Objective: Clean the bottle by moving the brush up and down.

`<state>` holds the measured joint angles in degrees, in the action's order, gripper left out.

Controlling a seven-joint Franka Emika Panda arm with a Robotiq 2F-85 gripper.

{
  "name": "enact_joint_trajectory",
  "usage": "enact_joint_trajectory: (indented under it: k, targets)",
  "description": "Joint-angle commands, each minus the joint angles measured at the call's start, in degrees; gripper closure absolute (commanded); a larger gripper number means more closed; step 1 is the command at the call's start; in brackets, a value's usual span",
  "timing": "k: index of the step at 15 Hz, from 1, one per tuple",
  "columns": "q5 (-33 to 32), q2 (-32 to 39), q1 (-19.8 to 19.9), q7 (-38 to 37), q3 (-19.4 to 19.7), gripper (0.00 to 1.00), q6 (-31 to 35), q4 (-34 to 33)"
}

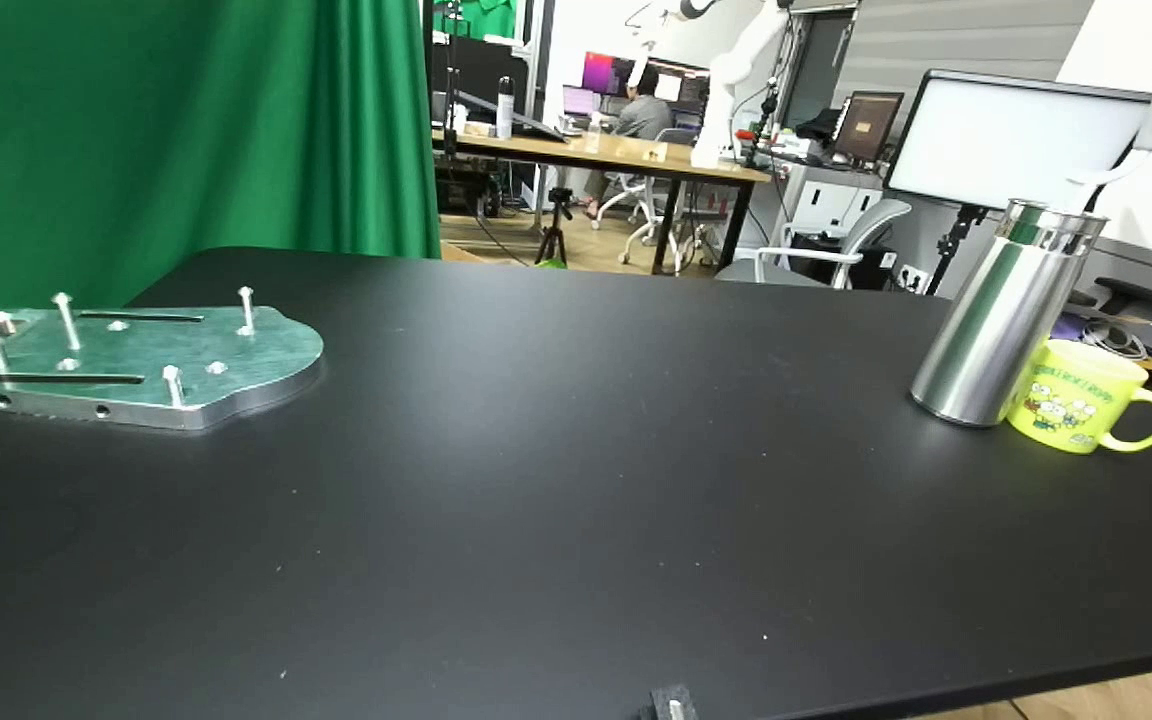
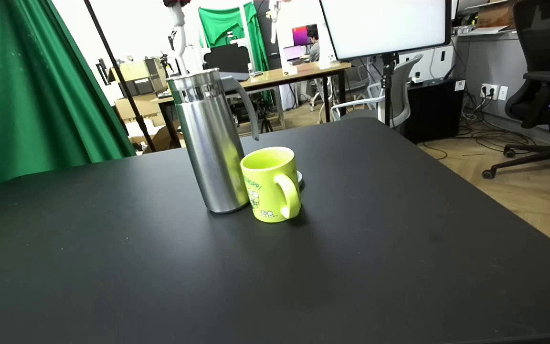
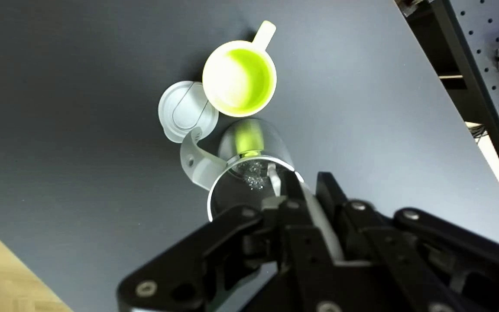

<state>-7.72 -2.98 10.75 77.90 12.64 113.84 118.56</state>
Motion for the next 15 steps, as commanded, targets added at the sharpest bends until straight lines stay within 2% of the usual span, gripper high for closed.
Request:
enact_joint_trajectory:
  k: [1,2,3,4,12,13,15]
  targets:
    - [-0.09,3.13,0.38,0.34,-0.02,0.96,-0.56,-1.40]
    - [-0.25,3.44,0.44,0.32,-0.14,0.96,-0.55,-1.33]
    - [-0.48,3.63,0.47,0.18,-0.24,0.60,-0.71,-1.32]
    - [-0.69,3.58,0.49,0.05,-0.31,0.60,-0.87,-1.27]
    - [-4.52,-3.38,0.00,-0.80,-0.68,0.05,-4.10,-1.07]
    - [-4.92,-4.62,-0.14,-0.71,-0.73,0.01,-4.46,-0.78]
    - [-6.35,-6.21,-0.31,-1.46,-0.87,0.00,-5.35,-0.39]
